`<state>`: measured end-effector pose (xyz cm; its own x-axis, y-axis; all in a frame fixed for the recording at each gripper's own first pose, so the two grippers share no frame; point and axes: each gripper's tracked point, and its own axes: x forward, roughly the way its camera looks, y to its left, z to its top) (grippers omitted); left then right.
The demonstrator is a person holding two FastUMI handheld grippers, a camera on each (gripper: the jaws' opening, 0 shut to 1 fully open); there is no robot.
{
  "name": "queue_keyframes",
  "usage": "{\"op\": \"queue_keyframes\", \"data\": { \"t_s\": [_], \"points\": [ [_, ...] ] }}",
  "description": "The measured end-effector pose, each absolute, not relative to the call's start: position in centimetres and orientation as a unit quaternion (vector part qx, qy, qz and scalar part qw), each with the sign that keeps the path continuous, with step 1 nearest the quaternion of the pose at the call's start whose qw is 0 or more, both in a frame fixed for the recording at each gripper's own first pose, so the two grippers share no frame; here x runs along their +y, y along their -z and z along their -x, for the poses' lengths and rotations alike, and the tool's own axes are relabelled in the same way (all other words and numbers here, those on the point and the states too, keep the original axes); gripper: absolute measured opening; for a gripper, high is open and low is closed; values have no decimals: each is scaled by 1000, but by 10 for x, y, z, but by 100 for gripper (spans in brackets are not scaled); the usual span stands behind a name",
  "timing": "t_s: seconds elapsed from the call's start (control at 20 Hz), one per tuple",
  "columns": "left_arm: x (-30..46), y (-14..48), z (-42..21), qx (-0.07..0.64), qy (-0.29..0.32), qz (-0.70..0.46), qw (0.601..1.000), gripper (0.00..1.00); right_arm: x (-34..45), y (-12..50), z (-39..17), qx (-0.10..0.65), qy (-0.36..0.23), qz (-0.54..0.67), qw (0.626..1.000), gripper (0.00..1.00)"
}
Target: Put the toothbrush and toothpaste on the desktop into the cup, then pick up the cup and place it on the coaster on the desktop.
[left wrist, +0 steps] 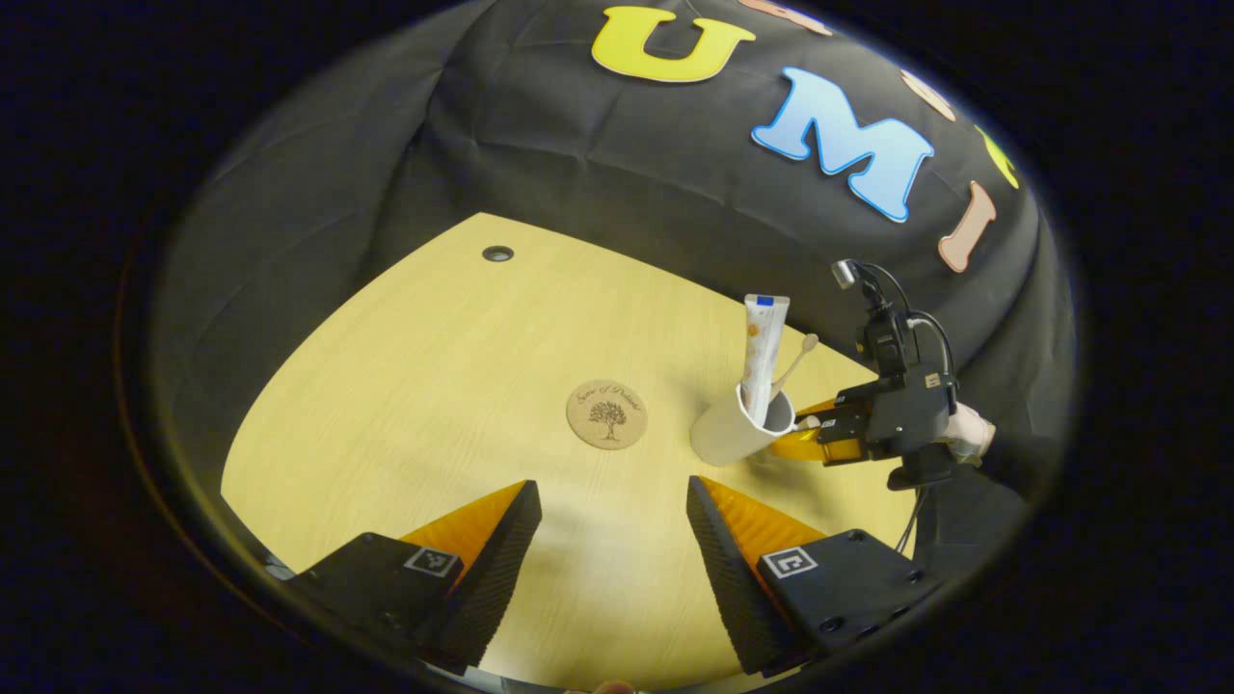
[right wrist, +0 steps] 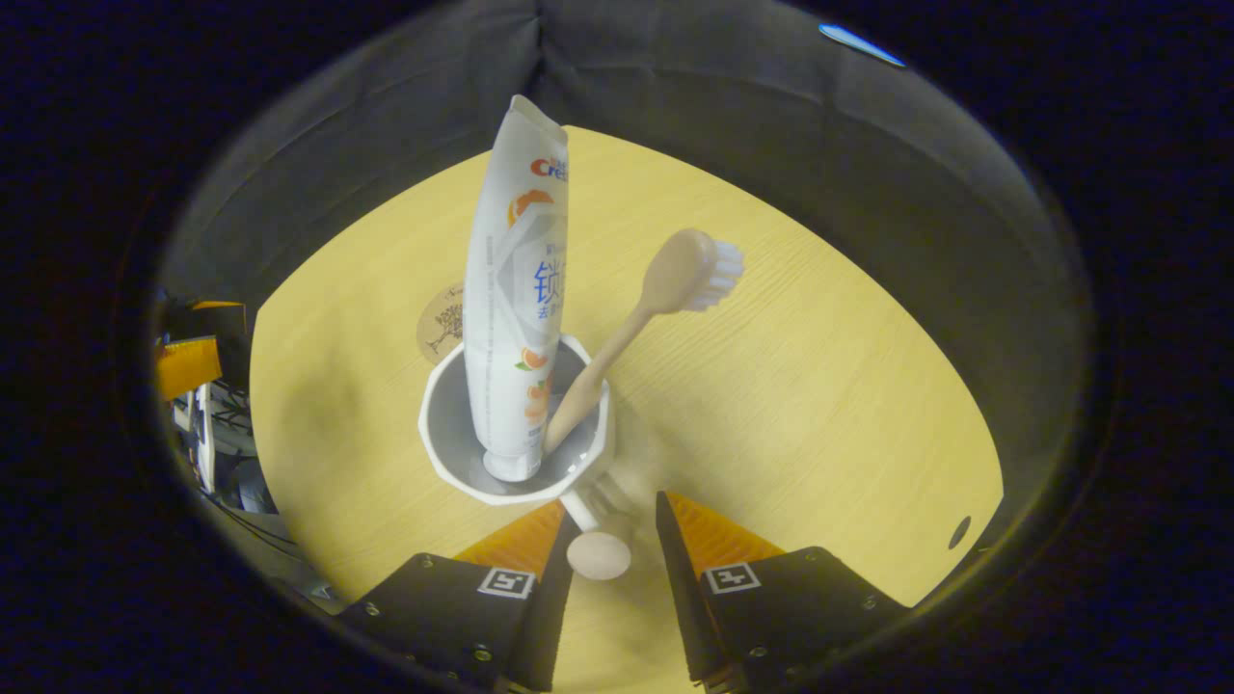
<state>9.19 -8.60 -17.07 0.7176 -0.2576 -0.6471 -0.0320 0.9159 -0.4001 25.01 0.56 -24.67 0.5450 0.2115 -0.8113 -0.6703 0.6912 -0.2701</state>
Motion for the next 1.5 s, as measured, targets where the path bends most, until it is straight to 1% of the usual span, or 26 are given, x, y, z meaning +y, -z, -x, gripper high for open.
{"op": "queue_keyframes", "data": {
  "t_s": [0.05,0.1,0.2,0.25,0.3,0.35,0.45,0.55,0.75,1.0,1.1,1.15,1.2,1.25,1.5],
  "points": [
    [-93,175,-91,378,60,195,903,98,5,236,-251,384,-266,293,834,49],
    [-94,176,-91,381,59,193,902,98,6,241,-256,378,-269,294,836,29],
    [-99,179,-90,384,59,192,901,98,5,245,-254,374,-276,293,836,29],
    [-100,181,-90,386,58,191,901,98,6,245,-254,368,-279,300,835,23],
    [-102,180,-92,386,55,191,901,98,5,244,-256,352,-276,310,839,23],
    [-104,180,-94,386,53,192,901,98,5,245,-259,340,-276,313,843,16],
    [-108,181,-95,388,50,194,900,98,9,243,-251,335,-278,297,850,16],
    [-108,182,-98,392,46,194,898,98,8,237,-254,312,-268,283,866,16],
    [-99,184,-93,403,36,190,895,98,15,241,-240,279,-248,234,898,16],
    [-92,186,-86,413,33,175,893,98,15,224,-233,243,-234,202,920,16],
    [-92,187,-84,416,37,169,893,98,16,224,-231,229,-223,188,929,6],
    [-93,189,-84,419,37,165,892,98,18,224,-231,224,-221,175,933,7],
    [-93,189,-83,421,35,162,892,100,18,224,-232,219,-219,161,937,6],
    [-91,188,-84,417,32,159,894,98,20,228,-233,211,-216,153,941,6],
    [-98,184,-94,407,27,131,904,98,22,234,-239,155,-217,135,954,6]
  ]
}}
